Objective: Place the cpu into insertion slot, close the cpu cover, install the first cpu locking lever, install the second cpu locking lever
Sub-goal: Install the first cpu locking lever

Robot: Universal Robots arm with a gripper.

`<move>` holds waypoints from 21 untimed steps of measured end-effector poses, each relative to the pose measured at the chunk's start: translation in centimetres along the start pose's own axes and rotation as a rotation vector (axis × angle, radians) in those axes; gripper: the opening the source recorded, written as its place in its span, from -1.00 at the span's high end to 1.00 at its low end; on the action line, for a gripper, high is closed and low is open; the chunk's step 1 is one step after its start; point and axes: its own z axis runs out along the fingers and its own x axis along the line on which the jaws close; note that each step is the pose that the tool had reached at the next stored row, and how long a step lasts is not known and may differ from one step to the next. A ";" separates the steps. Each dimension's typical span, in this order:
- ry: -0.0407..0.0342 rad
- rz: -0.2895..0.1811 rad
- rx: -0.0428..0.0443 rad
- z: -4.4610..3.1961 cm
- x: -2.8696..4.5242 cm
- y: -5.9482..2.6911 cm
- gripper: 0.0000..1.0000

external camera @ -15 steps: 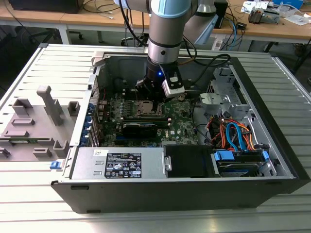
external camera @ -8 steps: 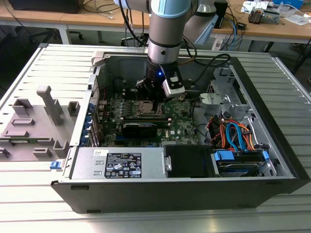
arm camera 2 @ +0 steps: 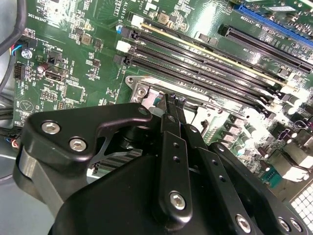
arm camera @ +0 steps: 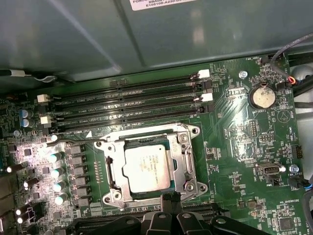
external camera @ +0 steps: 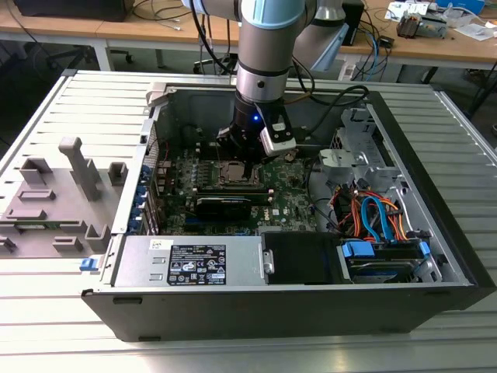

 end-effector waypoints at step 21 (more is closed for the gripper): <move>-0.0015 -0.032 0.0008 0.00 0.00 0.00 0.78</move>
